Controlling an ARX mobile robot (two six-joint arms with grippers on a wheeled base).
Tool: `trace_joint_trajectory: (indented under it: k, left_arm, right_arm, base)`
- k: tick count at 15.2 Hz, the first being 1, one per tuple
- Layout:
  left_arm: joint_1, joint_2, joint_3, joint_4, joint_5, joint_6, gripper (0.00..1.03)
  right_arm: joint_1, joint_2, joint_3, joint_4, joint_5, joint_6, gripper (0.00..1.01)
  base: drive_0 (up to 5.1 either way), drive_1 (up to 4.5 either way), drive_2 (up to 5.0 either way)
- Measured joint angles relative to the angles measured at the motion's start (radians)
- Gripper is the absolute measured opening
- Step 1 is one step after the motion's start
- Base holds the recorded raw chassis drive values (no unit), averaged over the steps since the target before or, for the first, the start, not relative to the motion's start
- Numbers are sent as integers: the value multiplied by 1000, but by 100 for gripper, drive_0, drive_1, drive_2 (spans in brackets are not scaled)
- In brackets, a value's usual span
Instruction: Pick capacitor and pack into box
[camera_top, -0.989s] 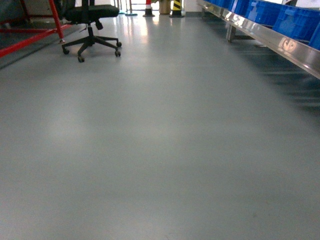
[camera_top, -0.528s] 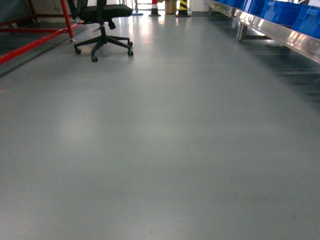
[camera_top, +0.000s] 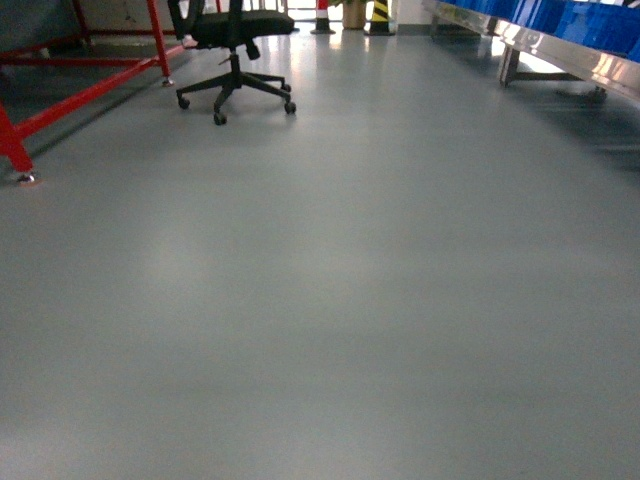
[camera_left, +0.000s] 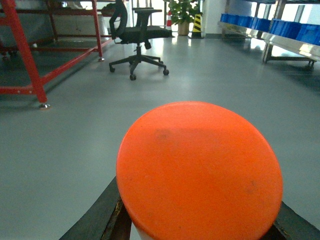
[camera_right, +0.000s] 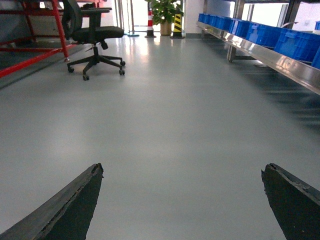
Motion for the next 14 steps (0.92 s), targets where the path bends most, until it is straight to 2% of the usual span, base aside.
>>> trace_joint_trajectory:
  k: [14]
  left_arm:
    - [0,0,0,0,1,0,45]
  right_arm:
    - [0,0,0,3,0,0,98]
  base:
    - [-489,247,247]
